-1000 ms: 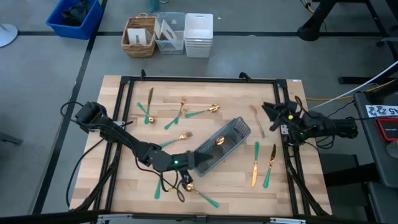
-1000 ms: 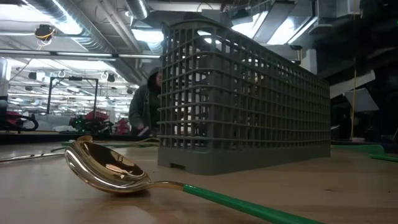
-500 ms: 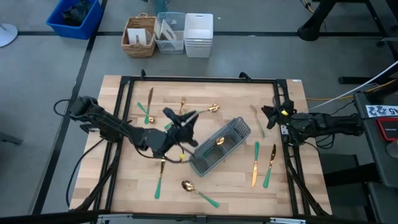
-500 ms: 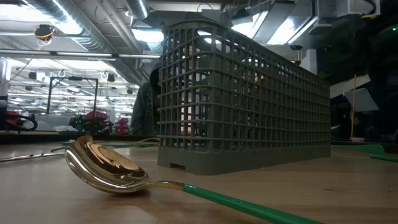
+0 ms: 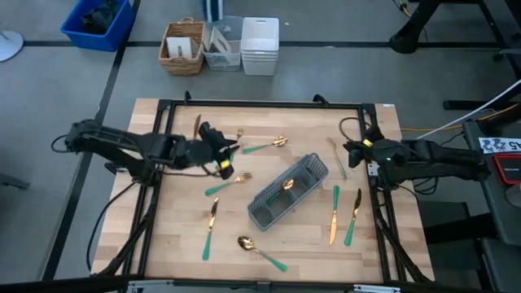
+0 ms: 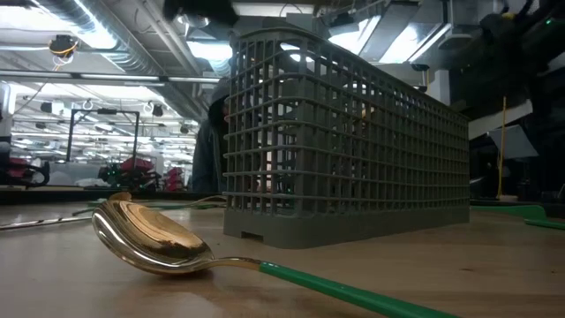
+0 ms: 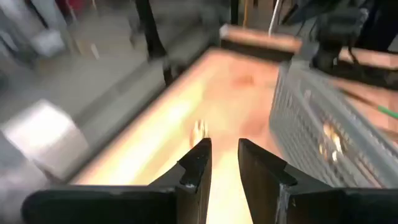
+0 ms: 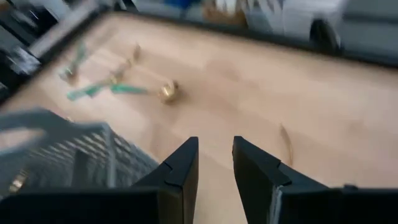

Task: Sort silverware
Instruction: Put the gold fork into the gray silverware organizer

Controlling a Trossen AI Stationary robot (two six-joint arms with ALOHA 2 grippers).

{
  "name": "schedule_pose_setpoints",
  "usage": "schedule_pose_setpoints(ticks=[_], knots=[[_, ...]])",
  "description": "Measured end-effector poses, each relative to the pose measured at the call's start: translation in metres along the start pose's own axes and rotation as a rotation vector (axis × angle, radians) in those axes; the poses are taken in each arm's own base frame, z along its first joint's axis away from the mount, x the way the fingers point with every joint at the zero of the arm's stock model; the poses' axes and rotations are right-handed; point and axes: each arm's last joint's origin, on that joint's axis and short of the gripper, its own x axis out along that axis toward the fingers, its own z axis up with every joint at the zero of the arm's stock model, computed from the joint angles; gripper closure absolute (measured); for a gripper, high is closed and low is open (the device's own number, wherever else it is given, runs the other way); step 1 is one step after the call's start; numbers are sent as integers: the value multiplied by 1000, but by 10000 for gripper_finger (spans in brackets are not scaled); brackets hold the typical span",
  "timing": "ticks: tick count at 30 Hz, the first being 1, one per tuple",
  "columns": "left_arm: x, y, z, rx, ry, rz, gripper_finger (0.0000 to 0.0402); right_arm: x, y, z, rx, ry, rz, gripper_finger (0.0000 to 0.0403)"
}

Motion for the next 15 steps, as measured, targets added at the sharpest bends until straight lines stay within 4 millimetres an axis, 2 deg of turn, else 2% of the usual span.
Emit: schedule_pose_setpoints(ticks=[7, 15], knots=[[12, 25, -7, -44, 131, 102, 329, 38, -2, 3, 46, 186, -213, 302], [20, 43, -13, -23, 266, 79, 329, 80, -13, 9, 95, 424, -293, 302]])
